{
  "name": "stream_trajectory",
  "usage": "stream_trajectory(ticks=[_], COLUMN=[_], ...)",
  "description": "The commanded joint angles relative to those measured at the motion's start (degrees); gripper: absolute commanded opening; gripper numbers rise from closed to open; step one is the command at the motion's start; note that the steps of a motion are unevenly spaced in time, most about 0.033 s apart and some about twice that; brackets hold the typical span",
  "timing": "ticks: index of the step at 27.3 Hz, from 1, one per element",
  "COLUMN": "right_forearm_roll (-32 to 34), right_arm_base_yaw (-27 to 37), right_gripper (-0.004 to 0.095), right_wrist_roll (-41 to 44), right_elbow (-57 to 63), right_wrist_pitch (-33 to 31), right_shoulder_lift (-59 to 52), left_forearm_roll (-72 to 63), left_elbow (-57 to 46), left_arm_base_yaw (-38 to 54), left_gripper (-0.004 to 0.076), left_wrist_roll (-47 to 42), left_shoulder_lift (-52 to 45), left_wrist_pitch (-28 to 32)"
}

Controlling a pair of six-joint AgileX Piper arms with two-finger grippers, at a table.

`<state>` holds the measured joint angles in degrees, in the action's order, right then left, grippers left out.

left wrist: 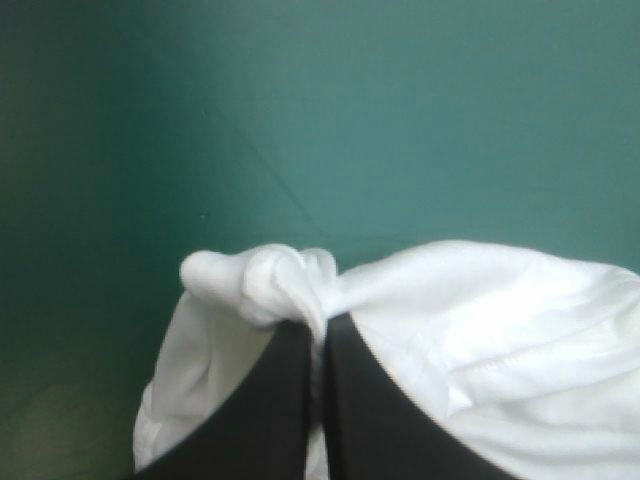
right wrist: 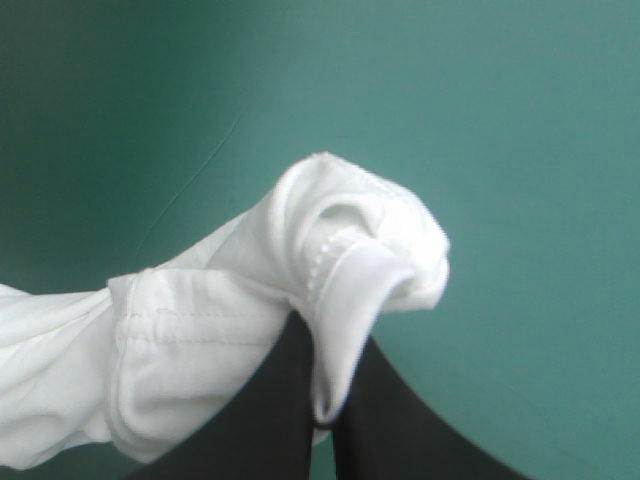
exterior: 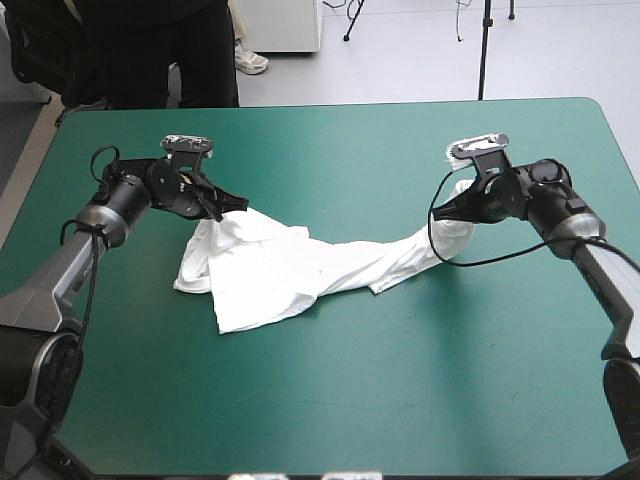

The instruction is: Fold the cloth

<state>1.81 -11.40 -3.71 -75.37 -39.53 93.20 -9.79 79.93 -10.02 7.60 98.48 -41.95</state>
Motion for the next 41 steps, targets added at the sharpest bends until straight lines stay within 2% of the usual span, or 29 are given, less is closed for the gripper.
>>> stream_trajectory(ticks=[1,2,4,6,7,9,10,13,16,21,25,29,34,41], right_forearm_roll=[1.34,1.09,0.31,-0.01,-0.01,-0.2,-0.45,-1.81,-3.69,-6.08,-6.08,-6.08,-5.27,-4.72], right_arm_base_yaw=[0.84,1.38,3.33,5.69,6.34,7.62,8.13,9.31,9.68,9.68,9.68,9.68,8.17,3.1], right_gripper=[-0.0009,0.0007,0.0162,0.0479,0.0544,0.0659,0.0682,0.0676,0.0677,0.0676,0.0675,0.0675,0.0676,0.0676], right_wrist_roll=[1.3,1.3,1.3,1.3,1.3,1.3,1.3,1.09,0.03,-2.18,-2.17,-2.17,-2.17,-3.55], right_elbow=[-1.51,-1.61,-2.81,-6.24,-7.41,-10.72,-12.55,-17.43,-19.95,-19.82,-19.09,-19.09,-19.09,-19.09], right_wrist_pitch=[4.38,4.63,4.4,3.65,2.78,-0.52,-2.23,-8.85,-12.76,-18.46,-20.8,-21.8,-22.92,-25.05], right_shoulder_lift=[-0.24,0.12,1.46,1.62,1.62,1.62,1.62,1.39,0.1,-3.88,-7.65,-11.88,-16.2,-17.7], left_forearm_roll=[-1.1,-1.1,-0.88,-0.88,-0.88,-0.45,-0.19,3.35,7.02,12.76,15.38,16.86,12.18,8.87], left_elbow=[1.42,1.52,1.64,1.64,1.76,2.92,4.02,8.12,12.11,12.03,6.67,-2.44,-12.06,-14.38], left_arm_base_yaw=[-0.19,-0.19,-0.19,-0.19,-0.19,-0.19,-0.19,-0.19,-0.19,-0.19,-0.19,0.86,4.14,6.25], left_gripper=[0.0004,0.0024,0.0133,0.0382,0.0442,0.0511,0.0524,0.0525,0.0525,0.0525,0.0525,0.0525,0.0525,0.0507], left_wrist_roll=[-0.03,-0.03,-0.03,1.66,1.66,1.66,1.66,1.42,0.87,-1.9,-2.97,-4.9,-5.13,-4.39], left_shoulder_lift=[-2.01,-2.01,-2.01,-2.12,-2.28,-2.82,-3.33,-4.43,-5.97,-10.18,-14.82,-17.57,-16.43,-10.22], left_wrist_pitch=[3.76,3.76,3.76,3.66,3.39,1.16,-0.83,-7.9,-15.81,-21.05,-20.92,-17.93,-12.08,-7.65])
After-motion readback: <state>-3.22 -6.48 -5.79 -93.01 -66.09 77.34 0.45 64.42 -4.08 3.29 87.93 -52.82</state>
